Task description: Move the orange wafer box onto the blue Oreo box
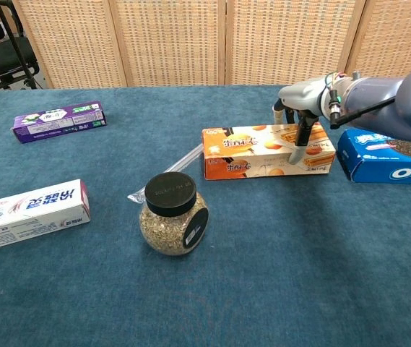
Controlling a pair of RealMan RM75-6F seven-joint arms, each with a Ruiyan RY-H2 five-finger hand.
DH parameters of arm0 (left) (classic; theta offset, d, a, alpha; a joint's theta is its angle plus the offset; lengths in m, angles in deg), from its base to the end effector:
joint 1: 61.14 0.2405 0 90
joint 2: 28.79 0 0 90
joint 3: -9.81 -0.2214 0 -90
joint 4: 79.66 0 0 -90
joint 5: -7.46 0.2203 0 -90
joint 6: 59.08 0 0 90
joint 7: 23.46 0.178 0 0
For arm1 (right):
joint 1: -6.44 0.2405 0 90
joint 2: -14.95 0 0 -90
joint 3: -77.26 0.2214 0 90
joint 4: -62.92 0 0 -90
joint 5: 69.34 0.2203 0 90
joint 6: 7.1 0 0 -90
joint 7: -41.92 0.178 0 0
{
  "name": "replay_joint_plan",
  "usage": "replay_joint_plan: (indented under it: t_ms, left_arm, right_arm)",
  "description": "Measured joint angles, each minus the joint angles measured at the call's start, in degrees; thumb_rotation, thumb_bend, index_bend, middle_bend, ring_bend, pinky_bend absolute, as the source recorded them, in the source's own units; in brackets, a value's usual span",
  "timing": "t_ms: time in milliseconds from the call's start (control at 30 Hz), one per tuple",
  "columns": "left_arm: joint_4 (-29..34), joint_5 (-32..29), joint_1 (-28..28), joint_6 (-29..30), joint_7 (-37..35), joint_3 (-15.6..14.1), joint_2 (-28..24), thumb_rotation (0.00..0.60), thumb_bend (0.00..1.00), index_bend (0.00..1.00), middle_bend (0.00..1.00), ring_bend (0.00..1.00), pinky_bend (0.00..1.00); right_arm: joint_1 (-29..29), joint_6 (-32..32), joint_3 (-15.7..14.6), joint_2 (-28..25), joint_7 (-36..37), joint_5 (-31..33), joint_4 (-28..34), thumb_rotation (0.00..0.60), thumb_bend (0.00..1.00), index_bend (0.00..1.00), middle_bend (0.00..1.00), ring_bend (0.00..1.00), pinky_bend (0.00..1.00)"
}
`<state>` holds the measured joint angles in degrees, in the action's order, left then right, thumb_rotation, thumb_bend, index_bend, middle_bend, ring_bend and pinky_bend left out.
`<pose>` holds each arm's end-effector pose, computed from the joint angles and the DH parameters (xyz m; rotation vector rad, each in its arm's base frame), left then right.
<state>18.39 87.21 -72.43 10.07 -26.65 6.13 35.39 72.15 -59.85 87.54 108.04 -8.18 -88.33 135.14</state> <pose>-0.2838 0.2046 0.0669 -1.5231 -1.2942 -0.7742 -0.0932 -0.4347 -0.0422 1.7684 -0.8216 0.4739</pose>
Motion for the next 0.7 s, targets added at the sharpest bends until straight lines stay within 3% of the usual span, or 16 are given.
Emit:
replay_joint_plan:
  t_ms: [700]
  left_arm:
    - [-0.06,-0.28,0.30,-0.14,0.35,0.61,0.02,0.600,0.14,0.05,0.00,0.00,0.00]
  right_arm:
    - [0.65,-2.54,0.85,-10.48,-4.70,1.72,7.38,0.600,0.03,0.53,0.44,0.32,0.35]
